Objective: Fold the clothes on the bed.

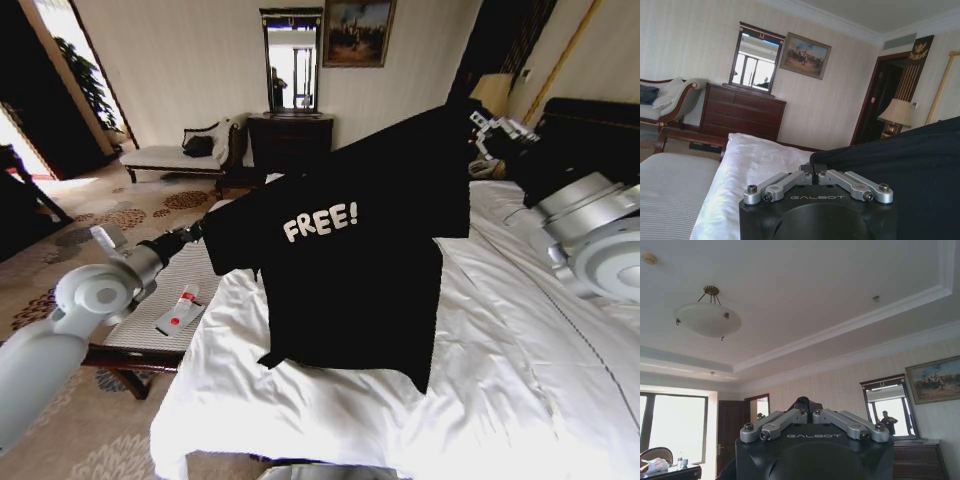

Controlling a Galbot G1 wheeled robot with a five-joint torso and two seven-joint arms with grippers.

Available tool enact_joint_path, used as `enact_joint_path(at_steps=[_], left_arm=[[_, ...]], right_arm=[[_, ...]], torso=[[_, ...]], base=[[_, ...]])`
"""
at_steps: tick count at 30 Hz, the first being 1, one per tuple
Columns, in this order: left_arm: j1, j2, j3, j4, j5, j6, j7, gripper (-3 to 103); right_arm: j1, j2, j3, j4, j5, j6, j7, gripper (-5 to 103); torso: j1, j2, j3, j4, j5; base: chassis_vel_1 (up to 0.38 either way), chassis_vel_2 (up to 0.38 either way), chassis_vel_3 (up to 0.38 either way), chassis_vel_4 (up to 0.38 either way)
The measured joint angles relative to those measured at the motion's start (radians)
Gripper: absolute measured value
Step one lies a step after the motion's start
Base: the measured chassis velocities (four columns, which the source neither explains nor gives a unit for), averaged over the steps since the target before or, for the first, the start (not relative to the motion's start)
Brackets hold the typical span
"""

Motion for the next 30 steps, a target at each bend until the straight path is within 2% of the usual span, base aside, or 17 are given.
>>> enact_joint_path(at_steps=[3, 9, 13, 14, 15, 19, 20, 21, 26, 30], left_arm=[[0.018, 0.016, -0.019, -0.018, -0.004, -0.004, 0.005, 0], [0.077, 0.003, -0.066, -0.094, -0.011, -0.002, -0.001, 0], [0.083, 0.011, -0.135, -0.212, -0.107, 0.001, -0.004, 0], [0.079, 0.021, -0.178, -0.244, -0.152, 0.000, 0.002, 0], [0.079, 0.021, -0.178, -0.244, -0.152, 0.000, 0.002, 0], [0.062, 0.044, -0.309, -0.304, -0.277, -0.015, 0.023, 0], [0.062, 0.044, -0.309, -0.304, -0.277, -0.015, 0.023, 0], [0.047, 0.051, -0.333, -0.312, -0.314, -0.021, 0.025, 0], [0.009, 0.069, -0.339, -0.297, -0.345, -0.028, 0.026, 0], [0.012, 0.072, -0.284, -0.268, -0.330, -0.001, 0.012, 0]], right_arm=[[-0.013, -0.002, 0.006, 0.034, -0.028, 0.000, -0.020, 0], [-0.032, 0.019, 0.027, 0.081, -0.047, 0.001, -0.025, 0], [-0.021, 0.001, 0.069, 0.113, -0.039, 0.063, -0.085, 0], [-0.010, -0.020, 0.092, 0.122, -0.031, 0.092, -0.107, 0], [-0.010, -0.020, 0.092, 0.122, -0.031, 0.092, -0.107, 0], [0.009, -0.082, 0.203, 0.159, 0.076, 0.139, -0.136, 0], [0.009, -0.082, 0.203, 0.159, 0.076, 0.139, -0.136, 0], [0.017, -0.103, 0.237, 0.166, 0.103, 0.146, -0.140, 0], [0.049, -0.144, 0.253, 0.161, 0.141, 0.158, -0.148, 0], [0.017, -0.138, 0.206, 0.154, 0.155, 0.117, -0.078, 0]], torso=[[0.000, 0.000, 0.000, 0.0007, -0.0002], [0.000, 0.000, 0.000, 0.0006, -0.0002], [0.000, 0.000, 0.000, 0.0000, 0.0001], [0.000, 0.000, 0.000, 0.0000, 0.0002], [0.000, 0.000, 0.000, 0.0000, 0.0002], [0.000, 0.000, 0.000, 0.0006, -0.0001], [0.000, 0.000, 0.000, 0.0006, -0.0001], [-0.001, 0.000, 0.000, 0.0005, -0.0003], [-0.001, 0.000, 0.000, 0.0004, -0.0001], [0.000, 0.000, 0.000, 0.0002, -0.0003]], base=[[0.000, 0.000, 0.000, 0.000], [0.000, 0.000, 0.000, 0.000], [0.000, 0.000, 0.000, 0.000], [0.000, 0.000, 0.000, 0.000], [0.000, 0.000, 0.000, 0.000], [0.000, 0.000, 0.000, 0.000], [0.000, 0.000, 0.000, 0.000], [0.000, 0.000, 0.000, 0.000], [0.000, 0.000, 0.000, 0.000], [0.000, 0.000, 0.000, 0.000]])
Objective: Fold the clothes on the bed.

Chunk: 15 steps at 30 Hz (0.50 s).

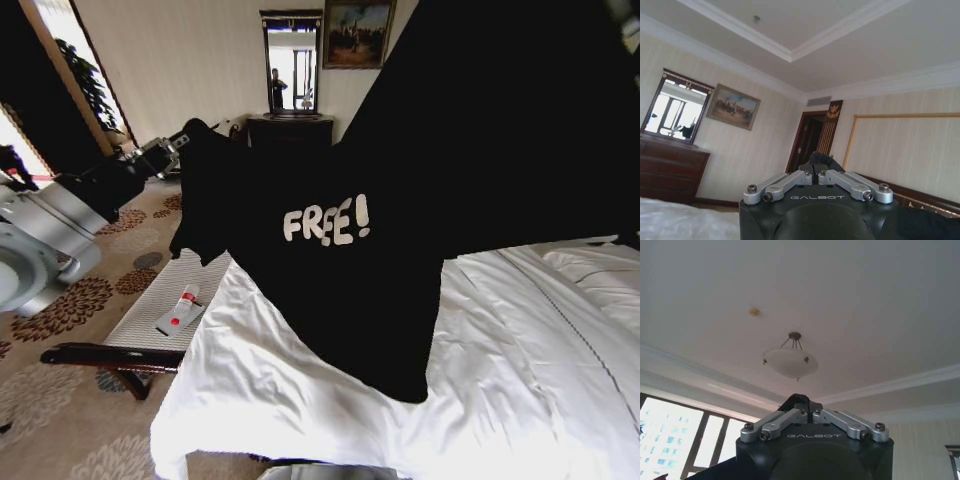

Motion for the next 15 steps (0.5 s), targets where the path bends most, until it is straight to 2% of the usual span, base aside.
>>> enact_joint_path(at_steps=[2, 3, 4, 7, 8, 9, 11, 13, 14, 15], left_arm=[[0.006, -0.005, 0.061, 0.026, 0.042, 0.013, -0.006, 0], [0.003, -0.013, 0.130, 0.055, 0.094, 0.016, -0.004, 0], [0.003, -0.013, 0.130, 0.055, 0.094, 0.016, -0.004, 0], [-0.040, -0.035, 0.265, 0.108, 0.173, 0.016, 0.018, 0], [-0.087, -0.047, 0.342, 0.145, 0.207, 0.014, 0.029, 0], [-0.087, -0.047, 0.342, 0.145, 0.207, 0.014, 0.029, 0], [-0.156, -0.060, 0.428, 0.188, 0.239, 0.010, 0.031, 0], [-0.283, -0.086, 0.593, 0.262, 0.300, 0.005, 0.029, 0], [-0.283, -0.086, 0.593, 0.262, 0.300, 0.005, 0.029, 0], [-0.331, -0.095, 0.650, 0.290, 0.324, 0.003, 0.028, 0]], right_arm=[[-0.037, 0.024, -0.062, -0.018, -0.032, -0.021, 0.035, 0], [-0.039, 0.052, -0.137, -0.048, -0.077, -0.027, 0.039, 0], [-0.039, 0.052, -0.137, -0.048, -0.077, -0.027, 0.039, 0], [-0.018, 0.106, -0.266, -0.107, -0.153, -0.033, 0.010, 0], [-0.009, 0.126, -0.304, -0.136, -0.184, -0.035, -0.009, 0], [-0.009, 0.126, -0.304, -0.136, -0.184, -0.035, -0.009, 0], [-0.004, 0.138, -0.331, -0.164, -0.209, -0.039, -0.021, 0], [0.011, 0.154, -0.368, -0.215, -0.241, -0.044, -0.030, 0], [0.011, 0.154, -0.368, -0.215, -0.241, -0.044, -0.030, 0], [0.016, 0.159, -0.380, -0.235, -0.254, -0.046, -0.031, 0]], torso=[[0.000, 0.000, 0.000, 0.0005, 0.0002], [0.000, 0.000, 0.000, 0.0006, 0.0000], [0.000, 0.000, 0.000, 0.0006, 0.0000], [0.000, 0.000, 0.000, 0.0004, 0.0008], [0.000, 0.000, 0.000, 0.0003, 0.0006], [0.000, 0.000, 0.000, 0.0003, 0.0006], [0.000, 0.000, 0.000, 0.0000, 0.0005], [0.000, 0.000, 0.000, -0.0001, 0.0000], [0.000, 0.000, 0.000, -0.0001, 0.0000], [0.000, 0.000, 0.000, 0.0000, -0.0001]], base=[[0.000, 0.000, 0.000, 0.000], [0.000, 0.000, 0.000, 0.000], [0.000, 0.000, 0.000, 0.000], [0.000, 0.000, 0.000, 0.000], [0.000, 0.000, 0.000, 0.000], [0.000, 0.000, 0.000, 0.000], [0.000, 0.000, 0.000, 0.000], [0.000, 0.000, 0.000, 0.000], [0.000, 0.000, 0.000, 0.000], [0.000, 0.000, 0.000, 0.000]])
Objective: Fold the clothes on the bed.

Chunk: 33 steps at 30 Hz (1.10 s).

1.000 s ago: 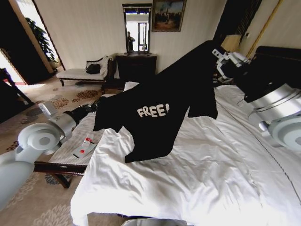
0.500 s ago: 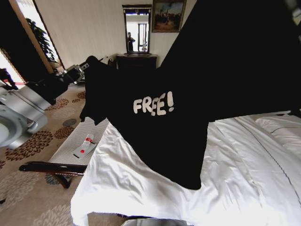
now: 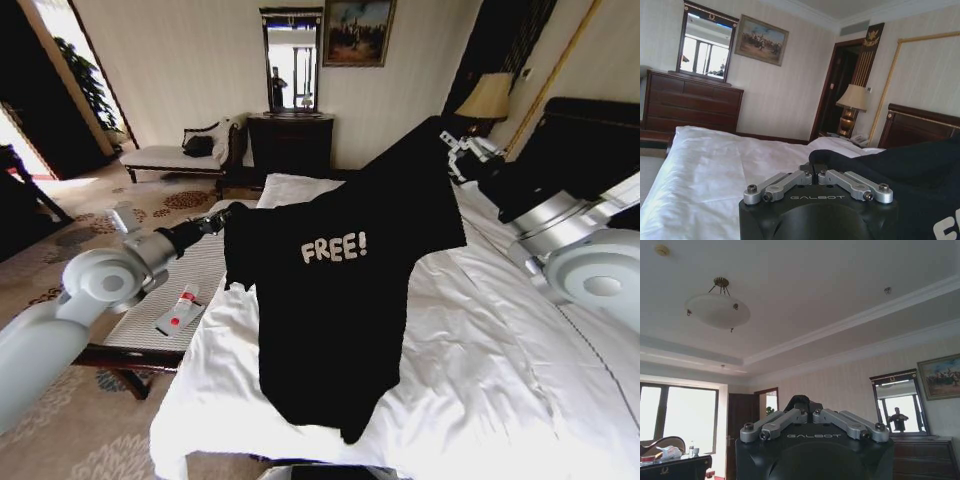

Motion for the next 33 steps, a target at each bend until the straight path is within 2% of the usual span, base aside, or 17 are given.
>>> enact_joint_path(at_steps=[3, 7, 12, 14, 16, 19, 20, 22, 24, 25, 26, 29, 33], left_arm=[[-0.120, -0.018, 0.128, 0.081, 0.087, -0.012, -0.013, 0], [-0.162, -0.018, 0.162, 0.117, 0.130, -0.012, -0.052, 0], [-0.164, 0.019, 0.140, 0.111, 0.157, -0.013, -0.077, 0], [-0.156, 0.062, 0.098, 0.088, 0.147, -0.017, -0.077, 0], [-0.152, 0.074, 0.083, 0.080, 0.135, -0.019, -0.076, 0], [-0.141, 0.147, 0.001, 0.024, 0.044, -0.030, -0.068, 0], [-0.141, 0.147, 0.001, 0.024, 0.044, -0.030, -0.068, 0], [-0.139, 0.190, -0.060, -0.012, -0.028, -0.034, -0.069, 0], [-0.111, 0.245, -0.185, -0.060, -0.131, -0.037, -0.076, 0], [-0.111, 0.245, -0.185, -0.060, -0.131, -0.037, -0.076, 0], [-0.091, 0.272, -0.247, -0.081, -0.172, -0.041, -0.077, 0], [-0.063, 0.329, -0.353, -0.110, -0.231, -0.053, -0.078, 0], [-0.045, 0.358, -0.381, -0.099, -0.211, -0.056, -0.082, 0]], right_arm=[[0.010, 0.017, -0.026, -0.067, -0.061, -0.017, 0.006, 0], [0.013, 0.036, -0.037, -0.110, -0.098, -0.023, 0.017, 0], [0.013, 0.057, -0.032, -0.130, -0.125, -0.021, 0.024, 0], [0.012, 0.059, -0.010, -0.115, -0.121, -0.011, 0.024, 0], [0.013, 0.059, -0.003, -0.108, -0.115, -0.007, 0.023, 0], [0.029, 0.055, 0.040, -0.046, -0.064, 0.024, 0.014, 0], [0.029, 0.055, 0.040, -0.046, -0.064, 0.024, 0.014, 0], [0.047, 0.046, 0.064, -0.004, -0.031, 0.039, 0.014, 0], [0.084, 0.024, 0.093, 0.058, 0.021, 0.050, 0.021, 0], [0.084, 0.024, 0.093, 0.058, 0.021, 0.050, 0.021, 0], [0.117, 0.008, 0.103, 0.086, 0.041, 0.055, 0.024, 0], [0.221, -0.033, 0.103, 0.127, 0.077, 0.064, 0.027, 0], [0.276, -0.066, 0.094, 0.137, 0.098, 0.067, 0.024, 0]], torso=[[0.000, 0.000, 0.000, -0.0002, 0.0004], [0.000, 0.000, 0.000, 0.0001, 0.0008], [0.000, 0.000, 0.000, 0.0004, 0.0004], [0.000, 0.000, 0.000, 0.0006, 0.0002], [0.000, 0.000, 0.000, 0.0006, 0.0001], [0.000, 0.000, 0.000, 0.0004, 0.0002], [0.000, 0.000, 0.000, 0.0004, 0.0002], [0.000, 0.000, 0.000, 0.0002, 0.0002], [0.000, 0.000, 0.000, 0.0002, 0.0002], [0.000, 0.000, 0.000, 0.0002, 0.0002], [0.000, 0.000, 0.000, 0.0006, 0.0003], [0.000, 0.000, 0.000, 0.0003, -0.0002], [0.000, 0.000, -0.001, 0.0003, 0.0003]], base=[[0.000, 0.000, 0.000, 0.000], [0.000, 0.000, 0.000, 0.000], [0.000, 0.000, 0.000, 0.000], [0.000, 0.000, 0.000, 0.000], [0.000, 0.000, 0.000, 0.000], [0.000, 0.000, 0.000, 0.000], [0.000, 0.000, 0.000, 0.000], [0.000, 0.000, 0.000, 0.000], [0.000, 0.000, 0.000, 0.000], [0.000, 0.000, 0.000, 0.000], [0.000, 0.000, 0.000, 0.000], [0.000, 0.000, 0.000, 0.000], [0.000, 0.000, 0.000, 0.000]])
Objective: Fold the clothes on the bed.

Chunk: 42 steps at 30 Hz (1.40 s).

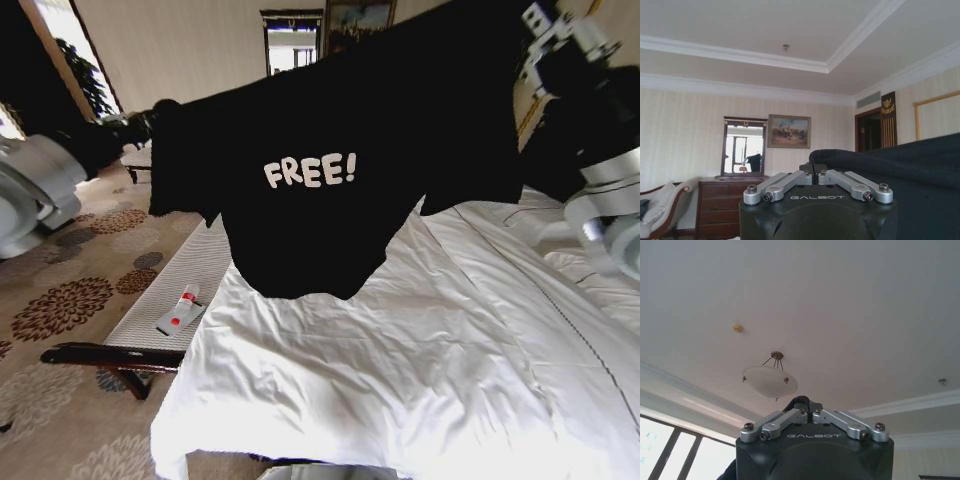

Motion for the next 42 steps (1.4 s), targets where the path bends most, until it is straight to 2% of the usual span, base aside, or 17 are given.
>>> enact_joint_path(at_steps=[6, 9, 11, 15, 17, 19, 21, 24, 27, 28, 33, 39, 42], left_arm=[[0.072, -0.025, 0.040, 0.038, 0.080, -0.006, 0.010, 0], [0.098, -0.074, 0.104, 0.065, 0.131, -0.009, 0.013, 0], [0.102, -0.083, 0.119, 0.071, 0.145, -0.008, 0.016, 0], [0.097, -0.120, 0.226, 0.107, 0.225, -0.011, 0.042, 0], [0.090, -0.128, 0.249, 0.116, 0.235, -0.011, 0.043, 0], [0.051, -0.160, 0.337, 0.153, 0.265, -0.009, 0.043, 0], [0.041, -0.168, 0.356, 0.164, 0.273, -0.008, 0.043, 0], [0.007, -0.205, 0.427, 0.228, 0.303, -0.007, 0.044, 0], [-0.002, -0.214, 0.442, 0.245, 0.306, -0.007, 0.044, 0], [-0.027, -0.224, 0.464, 0.267, 0.308, -0.005, 0.044, 0], [-0.059, -0.227, 0.465, 0.261, 0.296, 0.001, 0.043, 0], [-0.038, -0.210, 0.413, 0.173, 0.264, 0.011, 0.032, 0], [-0.018, -0.202, 0.381, 0.103, 0.231, 0.014, 0.026, 0]], right_arm=[[-0.050, -0.020, -0.015, -0.032, -0.032, -0.007, 0.009, 0], [-0.073, -0.030, -0.037, -0.098, -0.072, -0.028, -0.004, 0], [-0.080, -0.034, -0.041, -0.118, -0.077, -0.030, -0.009, 0], [-0.118, -0.051, -0.075, -0.213, -0.116, -0.044, -0.042, 0], [-0.125, -0.051, -0.085, -0.229, -0.129, -0.045, -0.047, 0], [-0.125, -0.025, -0.139, -0.288, -0.178, -0.051, -0.060, 0], [-0.120, -0.017, -0.151, -0.299, -0.186, -0.051, -0.061, 0], [-0.058, 0.047, -0.258, -0.368, -0.235, -0.055, -0.063, 0], [-0.027, 0.066, -0.295, -0.385, -0.246, -0.055, -0.063, 0], [0.029, 0.095, -0.362, -0.409, -0.252, -0.055, -0.063, 0], [0.081, 0.108, -0.392, -0.413, -0.236, -0.051, -0.062, 0], [0.067, 0.082, -0.331, -0.352, -0.203, -0.034, -0.082, 0], [0.053, 0.074, -0.294, -0.286, -0.186, -0.028, -0.087, 0]], torso=[[0.000, 0.000, 0.000, -0.0001, 0.0000], [0.001, 0.000, 0.001, -0.0001, -0.0002], [0.001, 0.000, 0.001, -0.0001, -0.0003], [0.000, 0.000, 0.001, -0.0001, 0.0002], [0.000, 0.000, 0.001, 0.0000, 0.0002], [0.000, 0.000, 0.001, 0.0001, 0.0001], [0.000, 0.000, 0.001, 0.0000, 0.0000], [0.001, -0.001, 0.001, -0.0003, 0.0005], [0.001, -0.001, 0.001, -0.0002, 0.0005], [0.001, -0.001, 0.001, 0.0002, 0.0004], [0.001, -0.001, 0.001, 0.0004, -0.0002], [0.000, 0.000, 0.000, -0.0004, 0.0001], [0.000, 0.000, 0.000, 0.0000, 0.0000]], base=[[0.000, 0.000, 0.000, 0.000], [0.000, 0.000, 0.000, 0.000], [0.000, 0.000, 0.000, 0.000], [0.000, 0.000, 0.000, 0.000], [0.000, 0.000, 0.000, 0.000], [0.000, 0.000, 0.000, 0.000], [0.000, 0.000, 0.000, 0.000], [0.000, 0.000, 0.000, 0.000], [0.000, 0.000, 0.000, 0.000], [0.000, 0.000, 0.000, 0.000], [0.000, 0.000, 0.000, 0.000], [0.000, 0.000, 0.000, 0.000], [0.000, 0.000, 0.000, 0.000]])
